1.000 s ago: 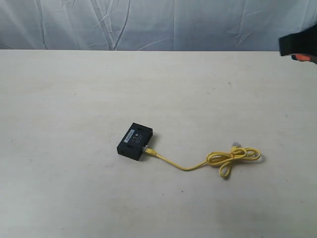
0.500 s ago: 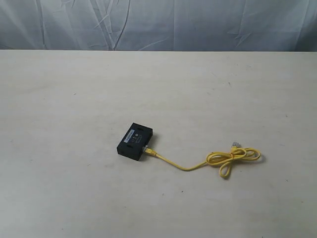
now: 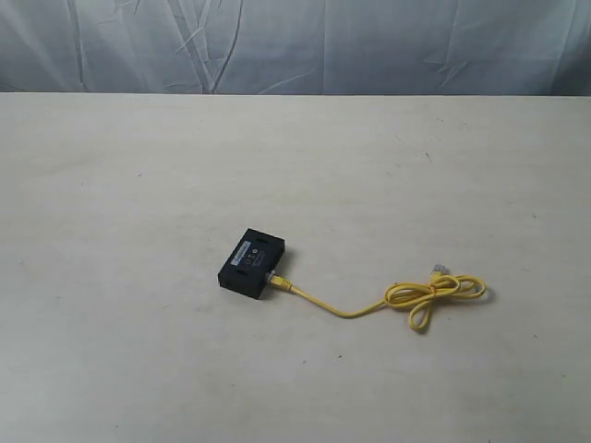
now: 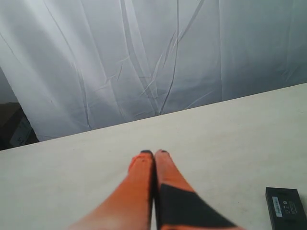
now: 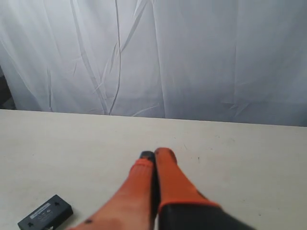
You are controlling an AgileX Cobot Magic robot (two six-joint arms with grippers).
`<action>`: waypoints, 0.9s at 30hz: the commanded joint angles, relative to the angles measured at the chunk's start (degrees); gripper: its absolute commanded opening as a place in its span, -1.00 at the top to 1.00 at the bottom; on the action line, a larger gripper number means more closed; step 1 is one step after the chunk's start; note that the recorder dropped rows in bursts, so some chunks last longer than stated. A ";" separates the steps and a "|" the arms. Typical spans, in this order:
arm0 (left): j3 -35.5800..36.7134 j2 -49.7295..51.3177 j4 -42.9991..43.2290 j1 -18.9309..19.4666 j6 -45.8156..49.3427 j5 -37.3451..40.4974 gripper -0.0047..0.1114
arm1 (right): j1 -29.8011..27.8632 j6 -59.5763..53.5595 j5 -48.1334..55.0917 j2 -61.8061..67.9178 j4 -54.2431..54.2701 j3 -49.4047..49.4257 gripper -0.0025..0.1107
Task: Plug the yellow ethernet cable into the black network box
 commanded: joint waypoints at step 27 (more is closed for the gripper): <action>0.23 -0.34 0.06 0.08 -0.22 -0.17 0.92 | -11.45 -0.04 -3.08 -14.76 0.13 25.10 0.96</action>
